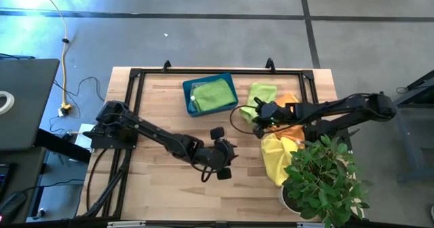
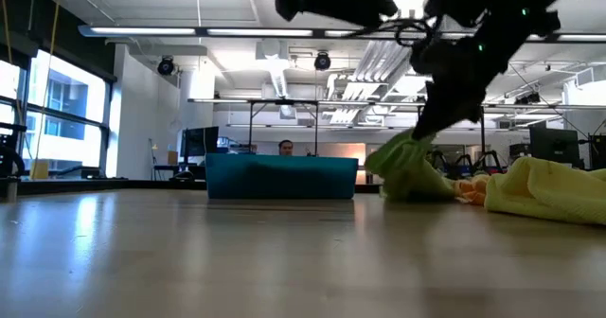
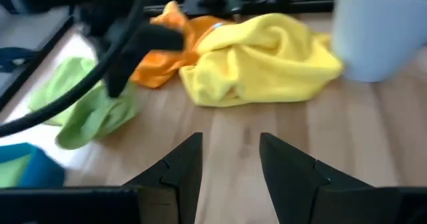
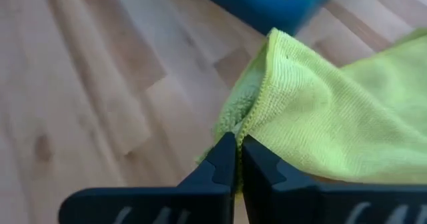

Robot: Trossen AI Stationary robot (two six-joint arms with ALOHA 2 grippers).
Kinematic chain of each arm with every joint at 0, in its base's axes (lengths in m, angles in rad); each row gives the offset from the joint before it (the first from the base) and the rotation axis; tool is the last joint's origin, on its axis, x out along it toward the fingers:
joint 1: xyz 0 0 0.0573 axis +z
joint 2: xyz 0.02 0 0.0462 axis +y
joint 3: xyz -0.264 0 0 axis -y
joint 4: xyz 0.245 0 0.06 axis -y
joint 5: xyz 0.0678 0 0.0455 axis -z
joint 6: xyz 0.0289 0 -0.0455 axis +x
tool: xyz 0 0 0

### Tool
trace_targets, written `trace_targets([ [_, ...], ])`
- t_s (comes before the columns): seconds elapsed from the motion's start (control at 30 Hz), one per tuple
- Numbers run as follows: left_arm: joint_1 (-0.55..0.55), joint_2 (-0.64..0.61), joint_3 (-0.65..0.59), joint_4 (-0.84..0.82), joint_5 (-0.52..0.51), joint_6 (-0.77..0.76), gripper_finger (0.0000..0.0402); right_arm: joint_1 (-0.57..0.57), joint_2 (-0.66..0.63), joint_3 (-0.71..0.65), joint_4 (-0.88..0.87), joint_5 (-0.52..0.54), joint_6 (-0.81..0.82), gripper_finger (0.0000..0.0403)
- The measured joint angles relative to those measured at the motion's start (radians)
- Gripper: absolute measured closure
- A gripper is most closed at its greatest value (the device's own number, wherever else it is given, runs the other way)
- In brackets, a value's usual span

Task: Fold microfiber towels
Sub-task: Fold the green microfiber cloth

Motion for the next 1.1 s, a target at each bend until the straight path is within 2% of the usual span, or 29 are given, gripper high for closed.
trace_targets([
  [0.2,0.023,0.001,-0.071,0.078,-0.072,-0.015,0.0264,0.071,0.0,0.173,-0.183,0.0,-0.004,0.0402],
  [0.37,0.042,0.01,-0.077,0.094,-0.079,-0.08,0.0264,0.125,0.0,0.316,-0.288,0.001,-0.01,0.0402],
  [0.5,0.042,0.011,-0.078,0.092,-0.126,-0.08,0.0264,0.166,0.0,0.395,-0.323,0.029,-0.012,0.0402],
  [0.77,0.038,0.011,-0.078,0.11,-0.38,-0.017,0.0264,0.218,0.0,0.423,-0.324,0.058,0.002,0.0403],
  [0.93,0.035,0.011,-0.078,0.195,-0.355,0.106,0.0264,0.231,0.003,0.421,-0.324,0.104,0.022,0.0403],
  [1.1,0.036,0.011,-0.077,0.275,-0.344,0.185,0.0264,0.231,0.003,0.42,-0.324,0.106,0.022,0.0403],
])
